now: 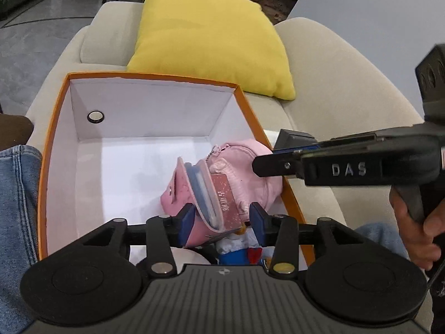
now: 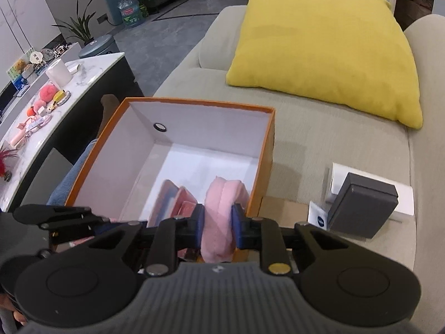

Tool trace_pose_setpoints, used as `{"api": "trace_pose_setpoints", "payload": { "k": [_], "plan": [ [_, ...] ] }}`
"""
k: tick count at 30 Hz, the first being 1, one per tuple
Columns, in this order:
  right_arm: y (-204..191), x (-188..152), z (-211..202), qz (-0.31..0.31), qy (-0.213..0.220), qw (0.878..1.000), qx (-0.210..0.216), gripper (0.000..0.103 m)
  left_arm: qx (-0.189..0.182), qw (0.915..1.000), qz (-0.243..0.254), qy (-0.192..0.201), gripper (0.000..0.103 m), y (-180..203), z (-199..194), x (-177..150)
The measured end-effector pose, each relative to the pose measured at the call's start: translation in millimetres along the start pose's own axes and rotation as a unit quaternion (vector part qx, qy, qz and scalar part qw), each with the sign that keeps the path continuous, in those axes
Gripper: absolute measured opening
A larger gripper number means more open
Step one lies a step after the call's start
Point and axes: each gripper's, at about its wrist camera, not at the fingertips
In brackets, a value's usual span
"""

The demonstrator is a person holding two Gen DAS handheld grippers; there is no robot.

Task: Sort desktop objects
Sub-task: 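Lower the picture box and open the right gripper while the left lowers and releases the card holder, then grasp the white lotion tube with the right gripper while the left grasps a thin card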

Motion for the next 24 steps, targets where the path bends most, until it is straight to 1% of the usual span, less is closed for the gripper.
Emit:
{"api": "trace_pose_setpoints", "payload": {
  "k": [1, 2, 3, 6, 12, 14, 16, 21, 24],
  "plan": [
    [-1, -1, 2, -0.003, 0.0, 1.0, -0.003, 0.022, 0.006, 1.0, 0.003, -0.001, 0.047, 2, 1, 1],
    [-1, -2, 3, -0.004, -0.002, 1.0, 0.0, 0.022, 0.009, 0.9999, 0.006, -0.003, 0.042, 3, 4, 1],
    [-1, -2, 5, -0.002, -0.006, 1.0, 0.007, 0.022, 0.009, 0.9999, 0.009, -0.004, 0.042, 5, 5, 1],
    [1, -4, 4, 0.003, -0.003, 1.0, 0.011, 0.023, 0.007, 1.0, 0.003, -0.003, 0.042, 4, 5, -1],
    [1, -7, -1, -0.002, 0.017, 1.0, 0.01, 0.026, 0.01, 0.9998, -0.017, 0.005, 0.042, -1, 0, 0],
    [1, -8, -3, -0.004, 0.025, 1.0, 0.01, 0.028, 0.014, 0.9997, -0.019, 0.009, 0.043, 0, -2, 0],
    [3, -9, -8, -0.003, 0.036, 0.999, 0.016, 0.036, 0.02, 0.9994, -0.022, 0.014, 0.044, 0, -4, 1],
    [10, -13, -27, 0.0, 0.068, 0.998, 0.018, 0.041, 0.026, 0.999, -0.028, 0.022, 0.044, 1, -7, 3],
    [21, -17, -40, 0.01, 0.083, 0.996, 0.017, 0.041, 0.038, 0.9981, -0.028, 0.04, 0.044, 7, -15, 4]
  ]
}}
Point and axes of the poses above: each gripper's, at about its wrist camera, not at the fingertips, and z roughly the way its jaws point, y to its right, x to its top, and after that the axes turned 13 degrees about -y, right-handed
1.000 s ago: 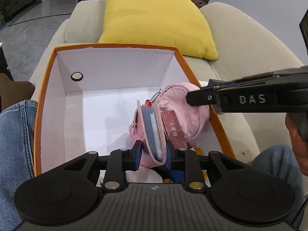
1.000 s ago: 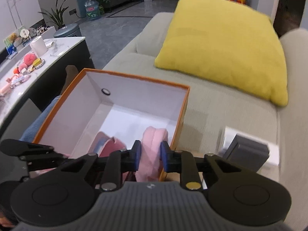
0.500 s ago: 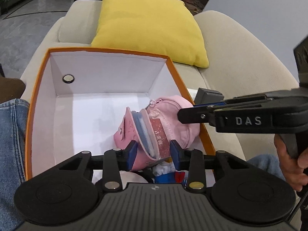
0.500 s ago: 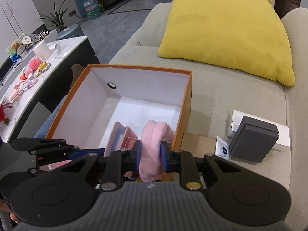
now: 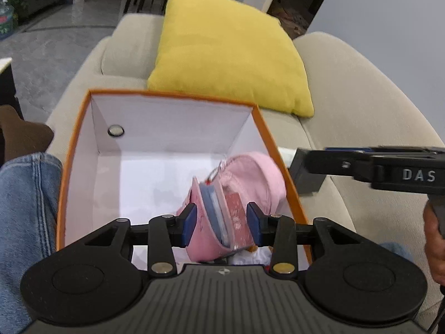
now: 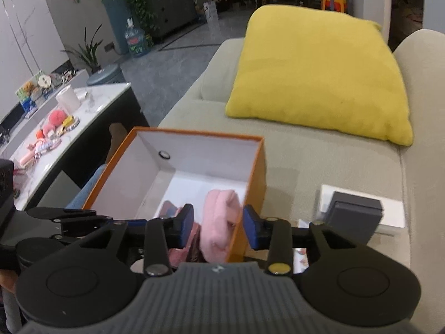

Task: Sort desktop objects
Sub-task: 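Grasp the white lotion tube with the right gripper while the left grasps a thin card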

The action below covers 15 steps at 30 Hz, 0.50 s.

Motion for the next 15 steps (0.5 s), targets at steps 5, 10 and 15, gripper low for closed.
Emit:
{"api": "trace_pose_setpoints", "payload": {
  "k": [5, 10, 15],
  "plan": [
    [31, -13, -21, 0.032, 0.018, 0.999, -0.026, 0.041, 0.003, 0.9993, 0.025, 0.026, 0.044, 21, -18, 5],
    [71, -33, -18, 0.073, -0.007, 0.996, -0.056, 0.041, 0.0, 0.9969, 0.074, 0.025, 0.044, 59, -20, 12],
    [85, -46, 13, 0.064, -0.059, 0.995, -0.05, 0.041, 0.009, 0.9953, 0.096, 0.012, 0.043, 87, -6, 19]
  ]
}}
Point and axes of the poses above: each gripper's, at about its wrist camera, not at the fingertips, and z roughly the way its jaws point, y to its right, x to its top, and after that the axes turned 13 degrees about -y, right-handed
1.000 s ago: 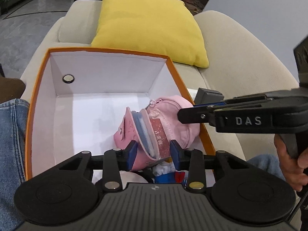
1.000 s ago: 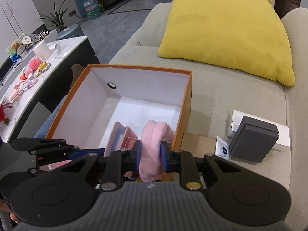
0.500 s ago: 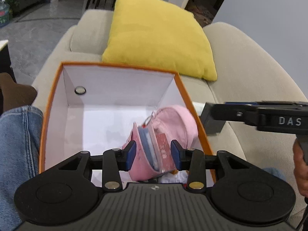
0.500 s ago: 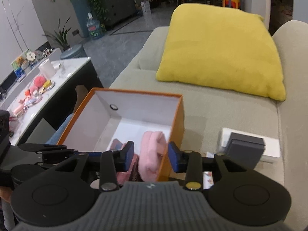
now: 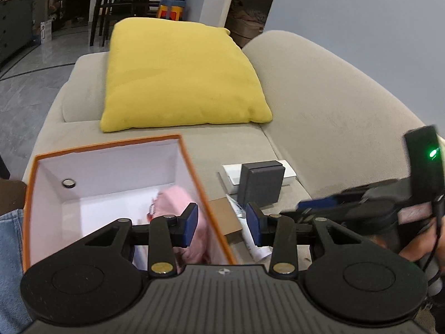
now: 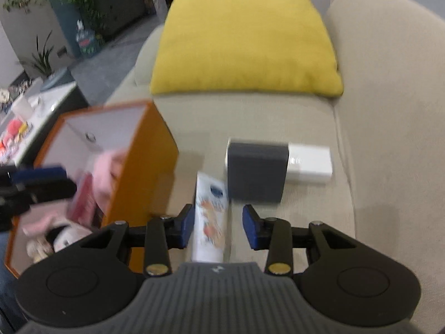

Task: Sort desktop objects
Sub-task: 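Grasp the white lotion tube with the right gripper while the left grasps a thin card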

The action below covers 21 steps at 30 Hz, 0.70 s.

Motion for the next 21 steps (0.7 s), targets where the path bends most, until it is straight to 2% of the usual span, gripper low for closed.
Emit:
{"api": "trace_pose_setpoints", "payload": {
  "k": [7, 14, 18, 21],
  "plan": [
    [-13, 14, 47, -0.055, -0.056, 0.997, 0.009, 0.045, 0.007, 0.9996, 0.016, -0.022, 0.043, 14, 20, 13],
    [-13, 35, 87, -0.091, -0.099, 0.991, -0.004, 0.048, 0.008, 0.999, 0.022, -0.04, 0.043, 16, 40, 24],
    [-8, 36, 98, -0.096, -0.111, 0.989, 0.01, 0.046, 0.007, 0.9985, 0.024, -0.049, 0.043, 18, 49, 27],
    [0, 34, 89, -0.089, -0.105, 0.99, 0.022, 0.038, 0.006, 0.9981, 0.023, -0.056, 0.043, 21, 55, 30]
  ]
}}
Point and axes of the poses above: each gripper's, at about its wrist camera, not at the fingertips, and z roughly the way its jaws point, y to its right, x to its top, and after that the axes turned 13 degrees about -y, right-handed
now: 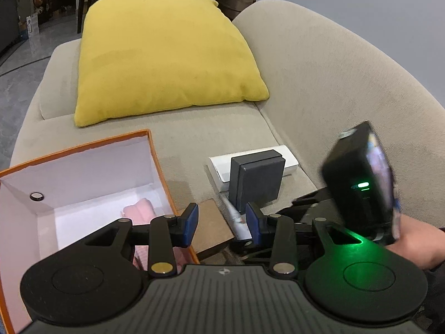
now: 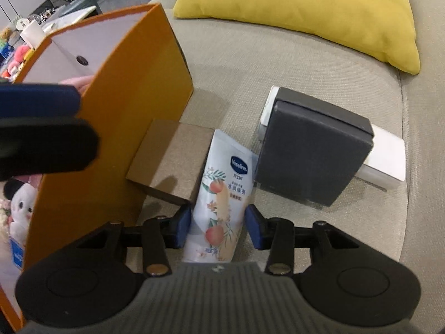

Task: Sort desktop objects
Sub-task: 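Grasp the white lotion tube with the right gripper while the left grasps a thin card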

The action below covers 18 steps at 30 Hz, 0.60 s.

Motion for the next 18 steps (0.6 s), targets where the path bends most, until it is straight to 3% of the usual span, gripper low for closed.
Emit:
{"api": "trace_pose_setpoints", "payload": {
  "k": [4, 11, 18],
  "plan": [
    [14, -11, -15, 0.017, 0.01, 1.0, 0.01, 0.025, -0.011, 0.9999, -0.001, -0.006, 0.043, 6, 4, 4],
    [20, -44, -37, 0.006, 0.042, 0.999, 0.01, 0.024, -0.049, 0.998, -0.026, -0.031, 0.043, 16, 13, 11],
    [3, -64, -48, -0.036, 0.071, 0.997, -0.01, 0.023, -0.1, 0.9886, -0.087, -0.072, 0.043, 16, 25, 17]
  ]
}}
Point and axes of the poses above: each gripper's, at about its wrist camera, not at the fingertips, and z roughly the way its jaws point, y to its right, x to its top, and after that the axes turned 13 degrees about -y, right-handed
